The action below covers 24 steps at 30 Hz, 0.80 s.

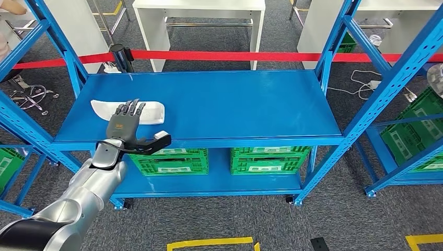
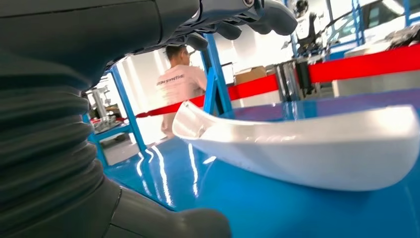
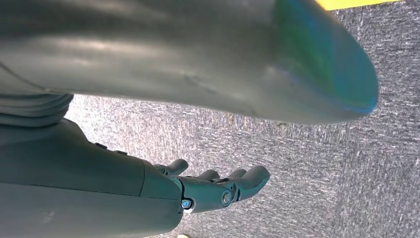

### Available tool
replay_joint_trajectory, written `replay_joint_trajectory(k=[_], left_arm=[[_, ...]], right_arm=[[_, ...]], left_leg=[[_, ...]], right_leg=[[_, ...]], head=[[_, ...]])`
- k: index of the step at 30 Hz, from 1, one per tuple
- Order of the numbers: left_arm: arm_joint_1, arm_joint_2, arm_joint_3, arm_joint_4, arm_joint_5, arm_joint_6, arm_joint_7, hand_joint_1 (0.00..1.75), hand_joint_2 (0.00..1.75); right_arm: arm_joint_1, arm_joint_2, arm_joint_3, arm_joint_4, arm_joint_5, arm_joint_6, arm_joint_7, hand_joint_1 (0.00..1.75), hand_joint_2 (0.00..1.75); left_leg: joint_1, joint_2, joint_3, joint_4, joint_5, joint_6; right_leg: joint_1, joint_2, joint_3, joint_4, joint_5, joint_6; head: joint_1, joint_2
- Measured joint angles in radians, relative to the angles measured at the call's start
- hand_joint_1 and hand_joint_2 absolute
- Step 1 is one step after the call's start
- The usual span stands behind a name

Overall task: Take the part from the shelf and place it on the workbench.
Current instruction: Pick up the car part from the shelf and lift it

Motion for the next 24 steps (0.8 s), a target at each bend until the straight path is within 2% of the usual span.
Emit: replay_joint_trajectory(k=[10, 24], left_arm=[[-0.004, 0.001, 0.000, 0.023, -0.004, -0.083, 0.045, 0.00, 1.75], [-0.004, 0.000, 0.000, 0.034, -0.006, -0.091, 0.049, 0.00, 1.75]], right_arm=[[-0.002, 0.002, 0.000, 0.000, 0.007, 0.003, 0.003, 0.00, 0.00], [-0.005, 0.003, 0.000, 0.000, 0.005, 0.003, 0.004, 0.00, 0.00]], left_leg=[[0.000, 0.000, 0.000, 0.000, 0.000, 0.000], [0.000, 0.000, 0.000, 0.000, 0.000, 0.000]], right_leg=[[0.000, 0.000, 0.000, 0.000, 0.000, 0.000], [0.000, 0.000, 0.000, 0.000, 0.000, 0.000]], head=[[0.000, 0.000], [0.000, 0.000]])
